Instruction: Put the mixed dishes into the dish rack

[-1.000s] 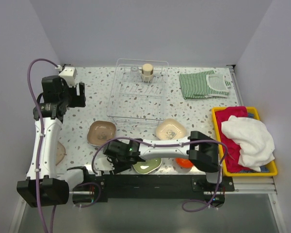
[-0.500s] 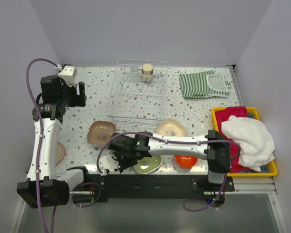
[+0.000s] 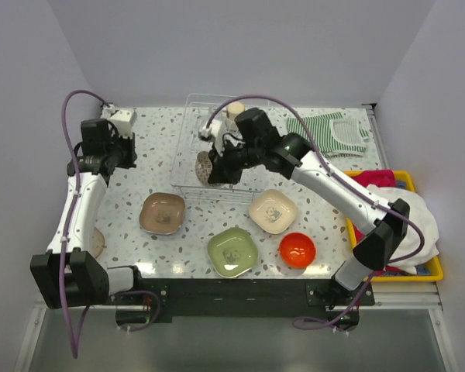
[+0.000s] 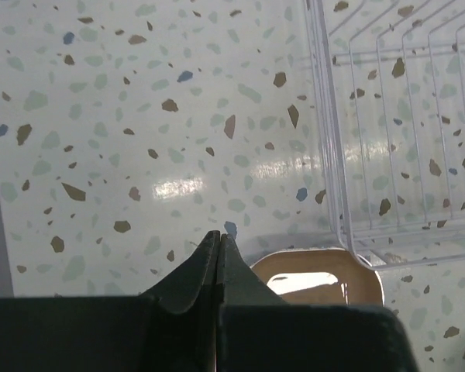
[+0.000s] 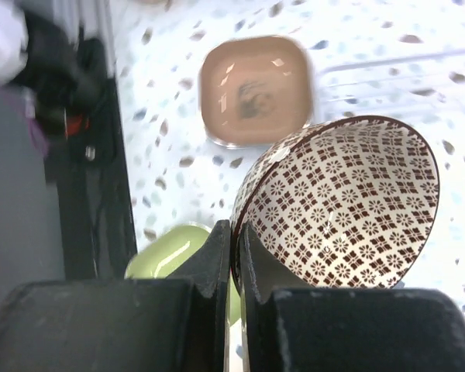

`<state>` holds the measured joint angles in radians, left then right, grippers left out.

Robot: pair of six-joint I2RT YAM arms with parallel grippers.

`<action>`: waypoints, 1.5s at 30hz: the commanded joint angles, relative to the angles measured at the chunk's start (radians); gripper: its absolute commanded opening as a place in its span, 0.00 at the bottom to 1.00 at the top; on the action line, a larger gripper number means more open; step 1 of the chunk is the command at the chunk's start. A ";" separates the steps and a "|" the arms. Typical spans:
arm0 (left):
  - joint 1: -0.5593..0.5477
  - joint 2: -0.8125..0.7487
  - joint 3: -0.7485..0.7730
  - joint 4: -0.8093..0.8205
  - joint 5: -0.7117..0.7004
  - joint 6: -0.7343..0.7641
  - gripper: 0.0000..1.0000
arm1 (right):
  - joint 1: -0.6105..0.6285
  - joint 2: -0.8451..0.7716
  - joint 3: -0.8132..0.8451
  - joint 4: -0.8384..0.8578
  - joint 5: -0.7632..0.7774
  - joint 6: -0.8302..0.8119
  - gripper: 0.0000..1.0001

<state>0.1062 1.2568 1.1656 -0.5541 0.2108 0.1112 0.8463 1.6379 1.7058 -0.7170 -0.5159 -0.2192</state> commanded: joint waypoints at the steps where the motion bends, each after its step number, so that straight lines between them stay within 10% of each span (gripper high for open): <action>1: -0.063 0.035 -0.114 0.016 0.032 0.105 0.00 | -0.070 0.005 -0.049 0.286 -0.131 0.420 0.00; 7: -0.190 0.114 -0.166 0.040 0.025 0.133 0.00 | -0.210 0.111 -0.117 0.568 -0.203 0.829 0.00; 23: -0.318 0.352 0.011 0.022 0.125 0.084 0.00 | -0.375 0.433 -0.020 0.786 -0.213 1.176 0.00; 27: -0.327 0.372 0.022 0.003 0.092 0.074 0.00 | -0.375 0.474 -0.020 0.827 -0.217 1.224 0.00; 33: -0.324 0.356 -0.001 -0.046 -0.025 0.059 0.33 | -0.383 0.511 -0.023 0.775 -0.182 1.233 0.00; 39: -0.324 0.325 -0.038 -0.052 -0.027 0.053 0.33 | -0.415 0.494 -0.097 0.676 -0.128 1.209 0.00; 45: -0.324 0.320 -0.041 -0.047 -0.022 0.053 0.33 | -0.441 0.461 -0.169 0.559 -0.072 1.160 0.22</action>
<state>-0.2165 1.6154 1.1267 -0.6094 0.1883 0.1753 0.4240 2.1399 1.5993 -0.0124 -0.6651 0.9829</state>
